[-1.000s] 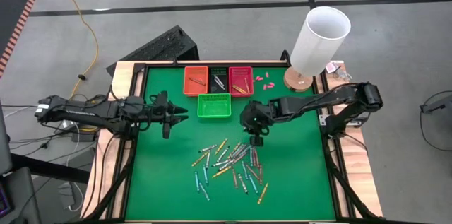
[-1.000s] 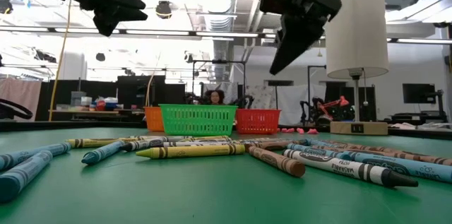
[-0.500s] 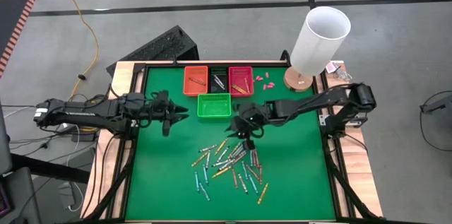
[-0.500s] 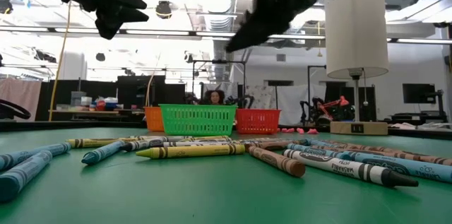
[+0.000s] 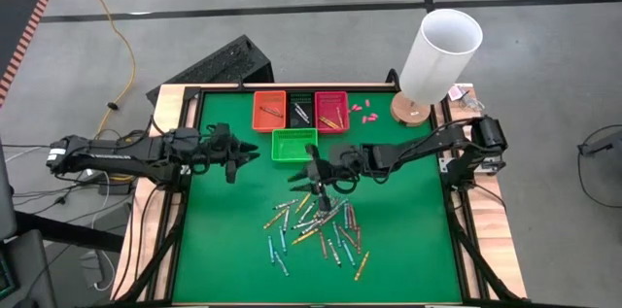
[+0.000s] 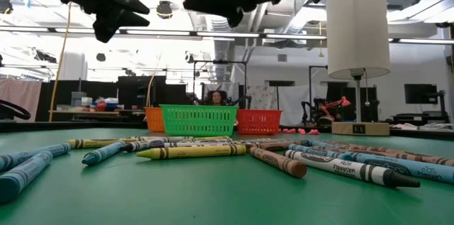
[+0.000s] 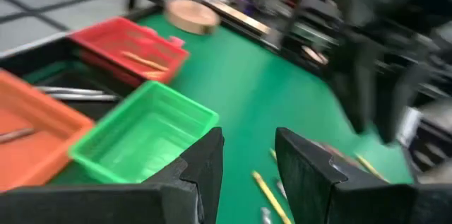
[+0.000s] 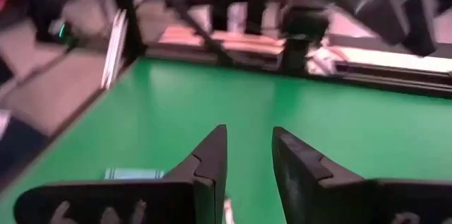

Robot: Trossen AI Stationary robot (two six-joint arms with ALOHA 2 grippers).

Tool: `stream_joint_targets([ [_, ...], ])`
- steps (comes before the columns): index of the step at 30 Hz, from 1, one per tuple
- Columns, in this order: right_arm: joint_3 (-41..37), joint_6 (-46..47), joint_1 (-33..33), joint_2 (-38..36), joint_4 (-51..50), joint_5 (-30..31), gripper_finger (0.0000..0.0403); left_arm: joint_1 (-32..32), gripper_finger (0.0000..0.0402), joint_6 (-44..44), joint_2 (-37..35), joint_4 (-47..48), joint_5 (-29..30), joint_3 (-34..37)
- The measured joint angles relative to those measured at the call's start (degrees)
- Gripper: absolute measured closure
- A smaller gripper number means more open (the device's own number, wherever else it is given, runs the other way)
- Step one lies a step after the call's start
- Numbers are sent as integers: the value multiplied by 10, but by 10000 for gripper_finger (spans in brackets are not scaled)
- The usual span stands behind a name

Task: Sort crayons
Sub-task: Put a blue crayon in the green basket

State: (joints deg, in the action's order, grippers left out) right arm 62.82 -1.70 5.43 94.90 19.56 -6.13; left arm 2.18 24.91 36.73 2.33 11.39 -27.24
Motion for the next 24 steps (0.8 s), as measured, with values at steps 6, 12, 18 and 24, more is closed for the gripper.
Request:
stream_joint_targets([
  [6,0,34,27,0,-23,13,292,0,283,13,0,0,3,0],
  [12,-1,34,77,-26,-45,4,292,-30,283,-35,8,-2,-173,0],
  [18,0,28,114,-76,-124,52,292,-112,283,-80,44,-3,-146,0],
  [24,0,102,119,-67,-174,74,292,-160,283,-76,96,-1,-75,0],
])
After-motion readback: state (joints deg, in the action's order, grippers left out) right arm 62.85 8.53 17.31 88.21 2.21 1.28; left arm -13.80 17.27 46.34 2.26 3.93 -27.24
